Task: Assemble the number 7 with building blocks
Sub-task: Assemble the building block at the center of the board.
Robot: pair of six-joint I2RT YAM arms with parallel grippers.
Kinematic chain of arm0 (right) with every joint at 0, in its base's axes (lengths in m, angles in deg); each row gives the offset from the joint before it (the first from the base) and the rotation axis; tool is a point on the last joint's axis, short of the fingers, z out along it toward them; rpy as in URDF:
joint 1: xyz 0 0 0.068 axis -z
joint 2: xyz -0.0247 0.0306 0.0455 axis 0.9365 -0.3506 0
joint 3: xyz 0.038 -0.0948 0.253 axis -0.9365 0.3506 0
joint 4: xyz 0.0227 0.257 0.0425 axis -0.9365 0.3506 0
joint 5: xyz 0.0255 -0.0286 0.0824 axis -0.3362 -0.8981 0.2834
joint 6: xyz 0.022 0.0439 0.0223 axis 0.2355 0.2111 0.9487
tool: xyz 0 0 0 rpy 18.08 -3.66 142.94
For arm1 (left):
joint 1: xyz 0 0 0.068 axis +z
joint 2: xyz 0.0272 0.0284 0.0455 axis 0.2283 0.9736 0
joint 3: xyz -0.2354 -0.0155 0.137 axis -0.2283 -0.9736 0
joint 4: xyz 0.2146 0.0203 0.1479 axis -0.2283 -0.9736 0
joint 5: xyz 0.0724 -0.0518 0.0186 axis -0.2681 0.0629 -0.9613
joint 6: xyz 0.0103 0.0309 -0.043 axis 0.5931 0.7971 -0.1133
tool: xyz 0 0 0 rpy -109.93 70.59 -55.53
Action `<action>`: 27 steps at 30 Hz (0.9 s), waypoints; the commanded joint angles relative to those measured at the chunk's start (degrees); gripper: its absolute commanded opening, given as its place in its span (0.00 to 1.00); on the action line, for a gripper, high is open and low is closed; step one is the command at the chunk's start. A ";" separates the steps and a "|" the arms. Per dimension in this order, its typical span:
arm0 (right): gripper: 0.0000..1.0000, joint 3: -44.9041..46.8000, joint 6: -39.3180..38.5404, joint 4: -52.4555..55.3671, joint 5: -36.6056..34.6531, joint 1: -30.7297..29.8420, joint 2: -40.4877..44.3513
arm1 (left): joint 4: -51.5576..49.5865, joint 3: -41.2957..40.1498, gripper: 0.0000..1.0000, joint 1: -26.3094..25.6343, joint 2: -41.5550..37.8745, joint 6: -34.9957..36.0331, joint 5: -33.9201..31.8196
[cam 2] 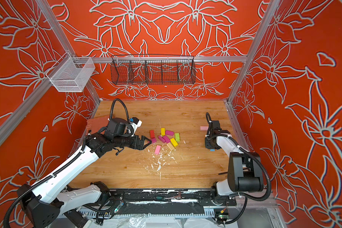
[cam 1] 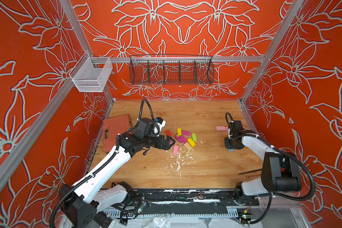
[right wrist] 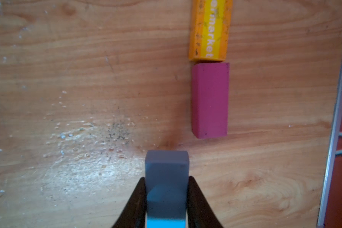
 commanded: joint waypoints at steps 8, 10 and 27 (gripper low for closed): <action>0.31 -3.58 -4.34 3.26 -2.07 4.67 -4.62 | 4.17 -1.29 0.98 3.90 -0.17 -1.78 7.06; 0.31 -4.14 -4.66 3.87 -1.37 6.04 -5.22 | 4.42 -1.81 0.98 4.10 -0.85 -1.86 7.02; 0.32 -7.13 -6.24 4.93 -0.12 7.95 -11.32 | 4.96 -2.83 0.98 4.54 -2.66 -2.03 6.02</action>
